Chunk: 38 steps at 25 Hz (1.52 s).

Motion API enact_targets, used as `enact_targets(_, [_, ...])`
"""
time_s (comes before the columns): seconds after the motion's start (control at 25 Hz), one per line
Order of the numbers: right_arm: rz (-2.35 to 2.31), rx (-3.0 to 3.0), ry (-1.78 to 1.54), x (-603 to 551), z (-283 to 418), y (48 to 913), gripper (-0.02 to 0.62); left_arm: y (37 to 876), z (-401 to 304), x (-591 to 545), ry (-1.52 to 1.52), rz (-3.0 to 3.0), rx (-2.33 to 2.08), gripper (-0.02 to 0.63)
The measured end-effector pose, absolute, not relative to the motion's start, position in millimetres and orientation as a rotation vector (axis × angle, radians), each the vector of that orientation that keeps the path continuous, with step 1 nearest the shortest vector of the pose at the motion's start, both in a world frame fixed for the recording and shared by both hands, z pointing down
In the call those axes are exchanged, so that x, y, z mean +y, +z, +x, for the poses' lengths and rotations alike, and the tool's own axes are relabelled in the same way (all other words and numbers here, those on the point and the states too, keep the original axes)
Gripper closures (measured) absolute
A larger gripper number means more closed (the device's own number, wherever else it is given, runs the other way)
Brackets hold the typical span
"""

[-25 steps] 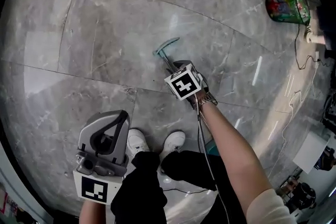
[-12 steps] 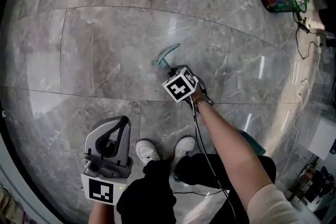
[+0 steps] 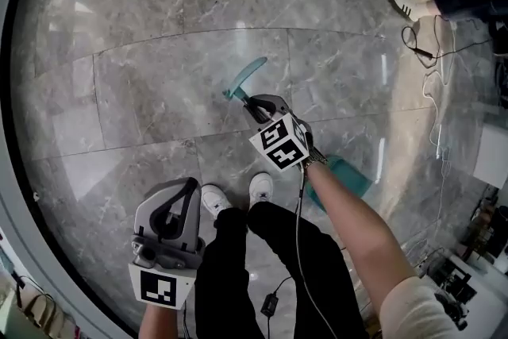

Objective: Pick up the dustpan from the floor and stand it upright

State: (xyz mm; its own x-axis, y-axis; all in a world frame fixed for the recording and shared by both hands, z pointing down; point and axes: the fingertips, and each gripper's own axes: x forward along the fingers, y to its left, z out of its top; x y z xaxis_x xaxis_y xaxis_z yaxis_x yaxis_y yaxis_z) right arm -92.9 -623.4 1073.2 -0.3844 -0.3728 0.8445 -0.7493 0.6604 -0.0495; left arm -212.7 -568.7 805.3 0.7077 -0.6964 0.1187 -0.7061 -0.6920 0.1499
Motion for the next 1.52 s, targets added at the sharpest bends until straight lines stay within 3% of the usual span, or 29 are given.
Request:
enact_targets(0.32, [1.075,-2.207,0.504,-574.8,3.3,898.5,0.503,696.1,-107.7,-530.6,0.040,2.757,-0.934,0.595])
enact_targets(0.68, [1.331,-2.312,0.415,-467.2,123.1,790.6,0.505,646.8,19.1,-435.1,0.039,2.867,-0.719,0.595])
enact_targets(1.08, [1.592,-2.325,0.205,-337.0,234.0,746.3,0.503,629.7,142.0,-307.1,0.042,2.887,-0.746,0.595])
enact_targets(1.52, [1.678,-2.342,0.222,-301.7,231.2,744.6,0.503,633.7,175.6,-259.1,0.132,2.943,-0.648,0.595])
